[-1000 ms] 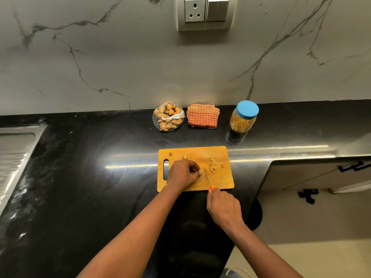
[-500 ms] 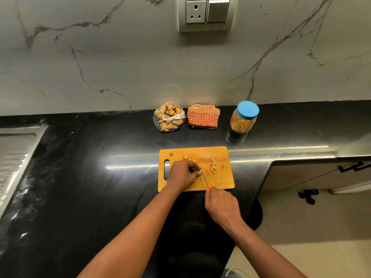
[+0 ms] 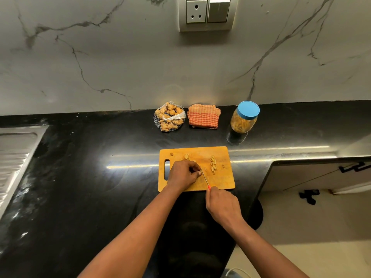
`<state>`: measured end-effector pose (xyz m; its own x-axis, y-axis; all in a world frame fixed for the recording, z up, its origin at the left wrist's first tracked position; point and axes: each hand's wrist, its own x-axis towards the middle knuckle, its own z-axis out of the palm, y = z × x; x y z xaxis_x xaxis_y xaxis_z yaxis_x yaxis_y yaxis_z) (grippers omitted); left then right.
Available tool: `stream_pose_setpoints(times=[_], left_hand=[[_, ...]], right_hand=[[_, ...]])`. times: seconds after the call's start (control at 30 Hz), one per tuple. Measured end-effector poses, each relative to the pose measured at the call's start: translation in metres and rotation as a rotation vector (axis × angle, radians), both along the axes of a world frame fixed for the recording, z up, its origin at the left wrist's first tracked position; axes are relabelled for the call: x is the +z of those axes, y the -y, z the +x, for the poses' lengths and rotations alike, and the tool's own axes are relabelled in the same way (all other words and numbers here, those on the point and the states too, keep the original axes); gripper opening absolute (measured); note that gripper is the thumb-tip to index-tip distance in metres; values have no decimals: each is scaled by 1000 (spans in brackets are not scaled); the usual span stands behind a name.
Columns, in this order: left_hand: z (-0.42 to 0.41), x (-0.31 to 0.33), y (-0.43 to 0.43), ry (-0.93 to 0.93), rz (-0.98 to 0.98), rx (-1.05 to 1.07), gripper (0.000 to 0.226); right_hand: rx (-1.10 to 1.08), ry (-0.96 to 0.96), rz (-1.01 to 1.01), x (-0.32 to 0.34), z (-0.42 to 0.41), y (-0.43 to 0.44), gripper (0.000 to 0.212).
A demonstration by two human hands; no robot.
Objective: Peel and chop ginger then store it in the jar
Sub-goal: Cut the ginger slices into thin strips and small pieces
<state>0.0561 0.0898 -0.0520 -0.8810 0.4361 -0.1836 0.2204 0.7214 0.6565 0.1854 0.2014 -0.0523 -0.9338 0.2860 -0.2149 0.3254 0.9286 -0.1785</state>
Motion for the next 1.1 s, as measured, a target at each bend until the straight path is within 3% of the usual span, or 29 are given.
stream_pose_setpoints(times=[0.5,1.1], left_hand=[[1,-2,-1,10,-1,14,14],[0,-4,1,13,1,36,16]], right_hand=[[52,92,21,3,-7,-3,33],[-45,-22,-54,5,3,-5,38]])
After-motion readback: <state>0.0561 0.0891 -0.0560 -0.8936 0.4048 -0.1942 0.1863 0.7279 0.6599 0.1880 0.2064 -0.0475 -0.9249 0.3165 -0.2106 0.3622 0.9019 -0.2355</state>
